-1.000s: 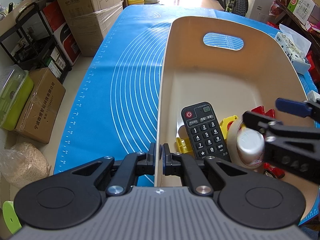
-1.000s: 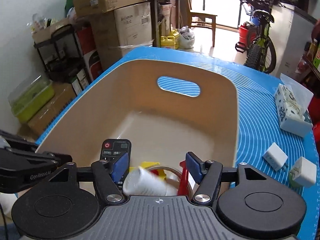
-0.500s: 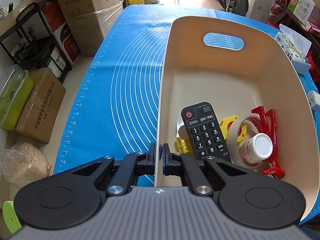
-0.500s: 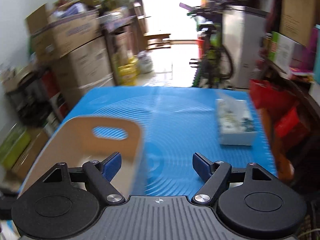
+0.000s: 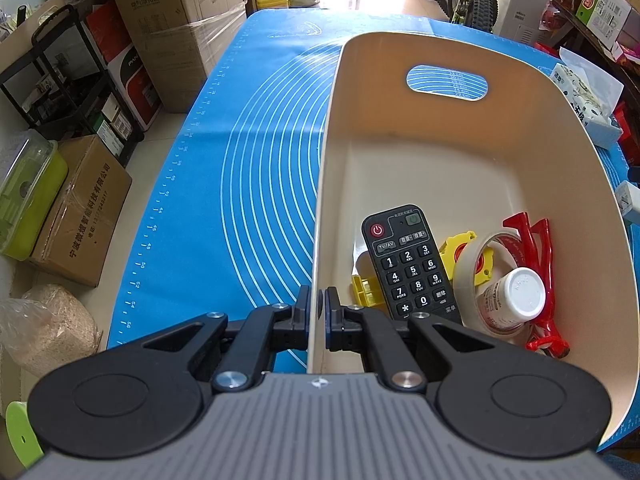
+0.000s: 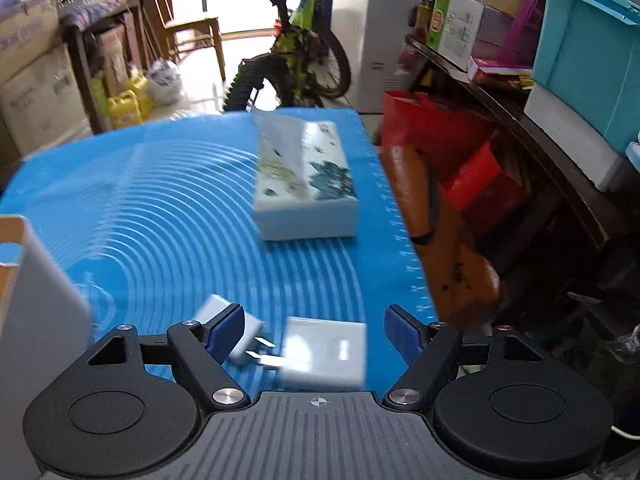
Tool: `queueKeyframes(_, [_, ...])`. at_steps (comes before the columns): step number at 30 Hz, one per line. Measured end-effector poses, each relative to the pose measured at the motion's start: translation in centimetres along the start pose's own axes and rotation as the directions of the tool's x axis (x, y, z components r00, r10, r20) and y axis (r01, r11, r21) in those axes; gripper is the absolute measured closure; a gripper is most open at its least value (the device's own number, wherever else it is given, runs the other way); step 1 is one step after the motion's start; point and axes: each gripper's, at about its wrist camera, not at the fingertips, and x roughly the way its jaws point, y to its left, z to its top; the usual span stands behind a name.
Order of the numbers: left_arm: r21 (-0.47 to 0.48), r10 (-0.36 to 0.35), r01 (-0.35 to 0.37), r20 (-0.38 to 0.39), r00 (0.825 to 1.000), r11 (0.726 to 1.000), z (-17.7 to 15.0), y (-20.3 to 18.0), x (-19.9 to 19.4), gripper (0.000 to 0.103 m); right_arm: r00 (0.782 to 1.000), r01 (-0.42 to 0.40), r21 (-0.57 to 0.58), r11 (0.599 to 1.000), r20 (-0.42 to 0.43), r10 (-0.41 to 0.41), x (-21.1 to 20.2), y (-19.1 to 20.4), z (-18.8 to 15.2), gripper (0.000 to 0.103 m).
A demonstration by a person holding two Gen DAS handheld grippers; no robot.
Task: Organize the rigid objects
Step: 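Grasp the large white charger with the right tool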
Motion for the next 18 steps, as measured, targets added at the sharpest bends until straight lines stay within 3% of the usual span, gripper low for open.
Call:
queueKeyframes(6, [0.002,0.008,-0.008,-0.001,1.0,1.0,0.0,-0.1,0.0,0.096,0.999,0.006,0.002,1.0,-0.054,-0.006,2.1,-0.4,-0.1,0.023])
queueKeyframes(11, [0.005,0.017,-0.017,-0.002,1.0,1.0,0.0,-0.2,0.0,0.096,0.996,0.001,0.009,1.0,-0.087,0.0,3.3,-0.5,-0.4,0.032])
queueKeyframes(14, [0.006,0.018,-0.018,-0.002,1.0,1.0,0.1,-0.2,0.0,0.095,0.994,-0.039,0.055,0.998,-0.096,0.045,3.9,-1.2,-0.4,0.038])
queueKeyframes(16, [0.005,0.019,-0.019,-0.003,1.0,1.0,0.1,-0.2,0.1,0.095,0.994,-0.047,0.062,0.997,-0.095,0.053,4.1,-1.2,-0.5,0.049])
queueKeyframes(18, [0.006,0.02,-0.02,-0.003,1.0,1.0,0.1,-0.2,0.0,0.095,0.995,-0.046,0.036,0.998,-0.087,0.049,4.0,-0.9,-0.7,0.048])
